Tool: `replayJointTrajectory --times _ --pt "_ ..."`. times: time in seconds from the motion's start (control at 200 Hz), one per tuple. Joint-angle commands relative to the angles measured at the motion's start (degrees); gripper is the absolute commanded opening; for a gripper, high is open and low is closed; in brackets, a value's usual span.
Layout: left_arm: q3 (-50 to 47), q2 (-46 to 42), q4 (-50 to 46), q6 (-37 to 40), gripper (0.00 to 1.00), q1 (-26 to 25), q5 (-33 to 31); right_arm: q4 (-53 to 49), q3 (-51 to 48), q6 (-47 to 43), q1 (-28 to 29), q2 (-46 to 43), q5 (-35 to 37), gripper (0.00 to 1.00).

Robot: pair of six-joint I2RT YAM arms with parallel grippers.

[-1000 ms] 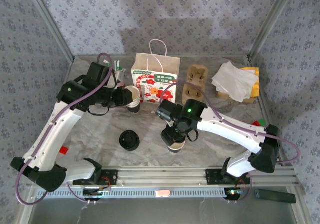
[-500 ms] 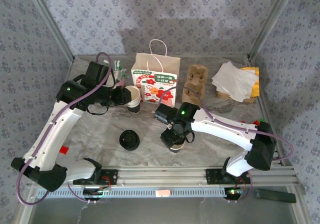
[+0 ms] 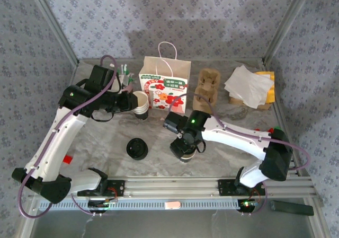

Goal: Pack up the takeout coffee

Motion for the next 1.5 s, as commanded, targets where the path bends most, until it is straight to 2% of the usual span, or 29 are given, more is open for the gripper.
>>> replayJointTrajectory --times 0.0,0.715,1.129,1.494 --pt "2.2 -0.6 -1.7 1.3 0.29 0.4 0.1 0.0 -0.5 -0.9 0.5 0.8 0.2 0.92" --pt "2.0 -1.1 -1.8 1.5 0.29 0.9 -0.2 -2.2 -1.0 -1.4 3.1 2.7 2.5 0.94" --pt "1.8 -1.9 -2.0 1.7 0.29 1.1 -0.2 -5.5 2.0 -0.8 3.7 2.5 5.3 0.94" --pt "1.9 -2.1 -2.2 1.8 0.29 1.1 -0.1 -4.6 1.4 -1.2 3.7 3.6 4.3 0.95"
